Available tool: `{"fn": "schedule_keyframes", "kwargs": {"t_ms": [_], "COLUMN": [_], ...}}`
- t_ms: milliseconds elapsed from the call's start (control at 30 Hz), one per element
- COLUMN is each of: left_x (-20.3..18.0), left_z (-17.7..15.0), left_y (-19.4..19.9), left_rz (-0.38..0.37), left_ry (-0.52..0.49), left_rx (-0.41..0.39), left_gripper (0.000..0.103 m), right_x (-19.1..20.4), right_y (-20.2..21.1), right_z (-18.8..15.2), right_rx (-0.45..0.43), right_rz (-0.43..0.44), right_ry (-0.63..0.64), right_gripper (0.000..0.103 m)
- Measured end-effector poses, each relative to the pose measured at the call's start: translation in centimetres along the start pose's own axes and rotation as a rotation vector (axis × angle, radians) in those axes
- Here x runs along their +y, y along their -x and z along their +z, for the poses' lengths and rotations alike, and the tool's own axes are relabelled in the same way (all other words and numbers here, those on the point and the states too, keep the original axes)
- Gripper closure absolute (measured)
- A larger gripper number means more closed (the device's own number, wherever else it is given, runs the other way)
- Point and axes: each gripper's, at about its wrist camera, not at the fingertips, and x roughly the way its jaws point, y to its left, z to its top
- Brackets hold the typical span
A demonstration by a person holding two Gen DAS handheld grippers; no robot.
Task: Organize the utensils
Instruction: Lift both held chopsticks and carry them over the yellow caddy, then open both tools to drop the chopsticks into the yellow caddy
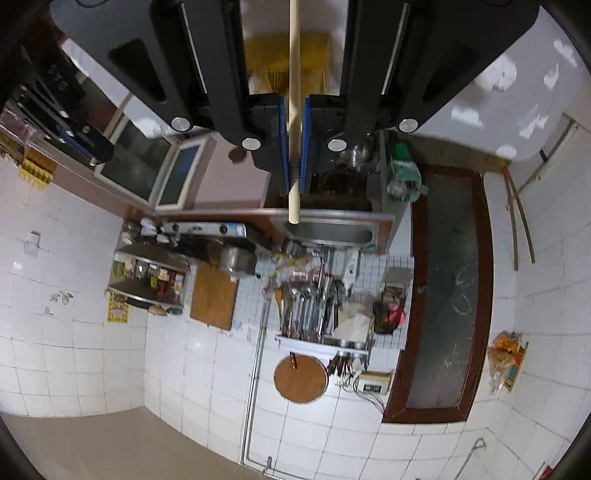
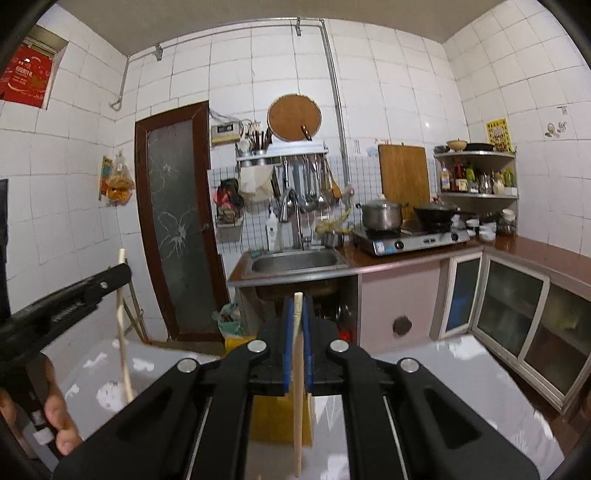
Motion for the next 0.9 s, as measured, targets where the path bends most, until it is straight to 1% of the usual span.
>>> {"fn": "schedule_keyframes", "kwargs": {"t_ms": [133, 167, 233, 300, 400, 533, 600, 800, 867, 900], "left_x": [-1.0, -1.2, -1.2, -1.1, -0.7, -0.6, -0.7, 0.3, 1.1, 1.6], "left_z": [2.5, 3.0, 3.9, 4.1, 3.6, 1.5, 0.0, -4.2, -5.3, -5.9], "left_y": [-2.5, -3.2, -4.4, -5.8, -7.8, -10.5, -12.0, -15.0, -15.7, -16.1], "left_rz": [0.009, 0.006, -0.006, -0.01, -0.01, -0.003, 0.011, 0.025, 0.034, 0.032], "left_ry": [-0.02, -0.019, -0.005, 0.012, 0.031, 0.025, -0.004, -0.04, -0.029, -0.015], "left_rx": [-0.056, -0.071, -0.098, -0.129, -0.147, -0.118, -0.101, -0.018, 0.01, 0.04], "left_gripper": [0.098, 0.098, 0.098, 0.098, 0.098, 0.098, 0.098, 0.098, 0.098, 0.098], "right_x": [0.5, 0.8, 1.0, 0.8, 0.3, 0.5, 0.3, 0.0, -0.1, -0.1], "right_y": [-1.6, -2.2, -3.3, -4.2, -5.7, -7.8, -8.9, -12.0, -12.8, -13.1], "right_z": [3.1, 3.9, 4.7, 4.9, 4.4, 2.6, 1.7, -1.6, -2.7, -3.1], "right_rx": [-0.046, -0.067, -0.082, -0.093, -0.104, -0.101, -0.086, -0.003, 0.032, 0.046], "right_rz": [0.007, 0.001, 0.001, 0.003, 0.015, 0.016, 0.024, 0.027, 0.026, 0.024], "right_ry": [0.015, 0.032, 0.033, 0.02, -0.01, 0.009, 0.004, 0.002, 0.002, 0.002], "right_gripper": [0.098, 0.098, 0.098, 0.098, 0.098, 0.098, 0.098, 0.098, 0.098, 0.098]}}
